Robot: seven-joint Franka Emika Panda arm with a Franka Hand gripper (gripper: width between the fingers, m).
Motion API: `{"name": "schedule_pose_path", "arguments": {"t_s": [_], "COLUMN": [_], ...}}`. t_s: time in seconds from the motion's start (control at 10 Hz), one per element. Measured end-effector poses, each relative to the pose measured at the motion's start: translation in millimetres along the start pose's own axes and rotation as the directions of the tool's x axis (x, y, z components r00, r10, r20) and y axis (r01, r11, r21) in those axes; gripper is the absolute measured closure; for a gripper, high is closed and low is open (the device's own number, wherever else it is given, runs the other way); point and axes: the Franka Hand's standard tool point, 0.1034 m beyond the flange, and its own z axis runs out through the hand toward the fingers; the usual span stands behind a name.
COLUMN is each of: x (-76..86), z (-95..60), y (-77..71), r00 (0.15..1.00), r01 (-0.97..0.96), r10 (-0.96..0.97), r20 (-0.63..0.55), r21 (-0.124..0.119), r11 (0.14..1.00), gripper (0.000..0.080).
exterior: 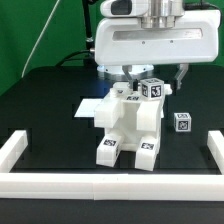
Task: Assemble chair
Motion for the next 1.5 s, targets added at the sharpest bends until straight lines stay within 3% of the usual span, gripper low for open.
{"name": "schedule_pose_path", "arguments": {"t_s": [0.1, 0.2, 0.3, 0.6, 1.2, 1.4, 1.5], "x": [0.0, -0.1, -0.1, 0.8, 1.5, 1.4, 1.4], "z": [0.0, 0.3, 0.3, 0.7, 1.4, 1.6, 1.7], "y": [0.0, -0.4, -0.4, -1.7, -2.0, -2.2, -3.5], "r00": [1.000, 0.994, 0.984, 0.917, 0.599, 0.634, 0.636], "r01": [-0.003, -0.106, -0.179, -0.398, -0.800, -0.773, -0.772], "r10": [0.003, 0.106, 0.179, 0.398, 0.800, 0.773, 0.772], "r20": [0.000, 0.000, 0.000, -0.004, 0.011, 0.010, 0.011], "r21": [0.000, 0.002, 0.002, 0.001, 0.025, 0.025, 0.025], "r11": [1.000, 0.994, 0.984, 0.917, 0.599, 0.634, 0.636], "gripper": [0.0413, 0.0413, 0.0517, 0.0517, 0.0515, 0.0512, 0.0295]}}
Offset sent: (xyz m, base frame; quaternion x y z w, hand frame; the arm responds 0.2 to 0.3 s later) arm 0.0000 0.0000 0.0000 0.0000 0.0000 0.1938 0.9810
